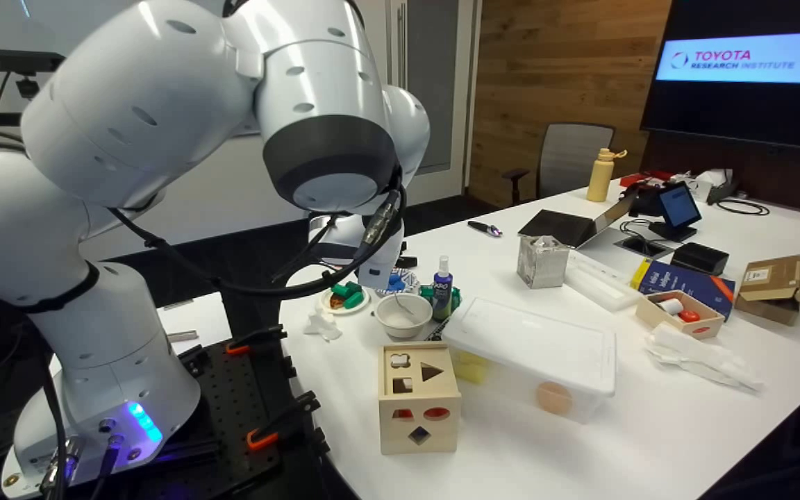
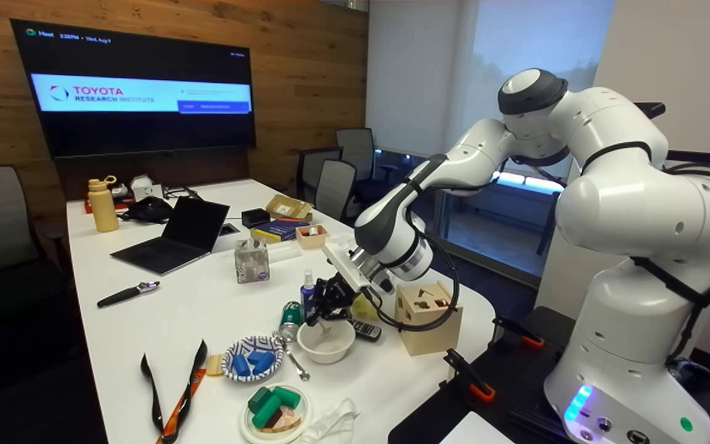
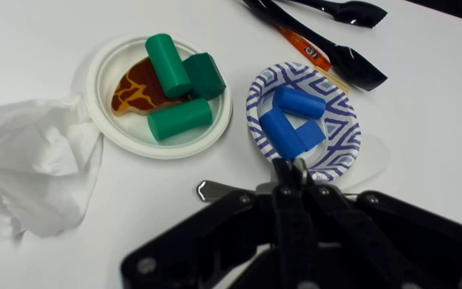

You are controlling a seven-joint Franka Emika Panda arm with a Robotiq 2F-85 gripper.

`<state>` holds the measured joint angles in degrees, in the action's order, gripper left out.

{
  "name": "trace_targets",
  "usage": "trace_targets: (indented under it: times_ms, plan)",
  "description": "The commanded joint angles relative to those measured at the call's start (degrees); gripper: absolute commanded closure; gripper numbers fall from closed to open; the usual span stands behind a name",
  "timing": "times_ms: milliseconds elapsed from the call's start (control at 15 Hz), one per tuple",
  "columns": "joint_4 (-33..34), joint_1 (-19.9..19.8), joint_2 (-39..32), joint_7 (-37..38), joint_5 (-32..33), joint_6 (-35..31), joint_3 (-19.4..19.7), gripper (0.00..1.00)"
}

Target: Use the silver spoon to stir the contents in the white bowl.

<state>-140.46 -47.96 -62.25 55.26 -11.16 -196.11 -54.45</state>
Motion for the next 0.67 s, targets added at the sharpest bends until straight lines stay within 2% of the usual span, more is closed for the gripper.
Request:
trace_targets:
  times_ms: [0,267,600]
  plan:
    - [0.82,1.88,3.29,-0.48,-1.99,-0.31,1.81,0.99]
    - [-0.48,1.09,4.22,1.69,-4.59,2.26,0.62,0.99]
    - [-6.8,-0.34,6.21,1.55,-4.65,0.35,-6.32,0.99]
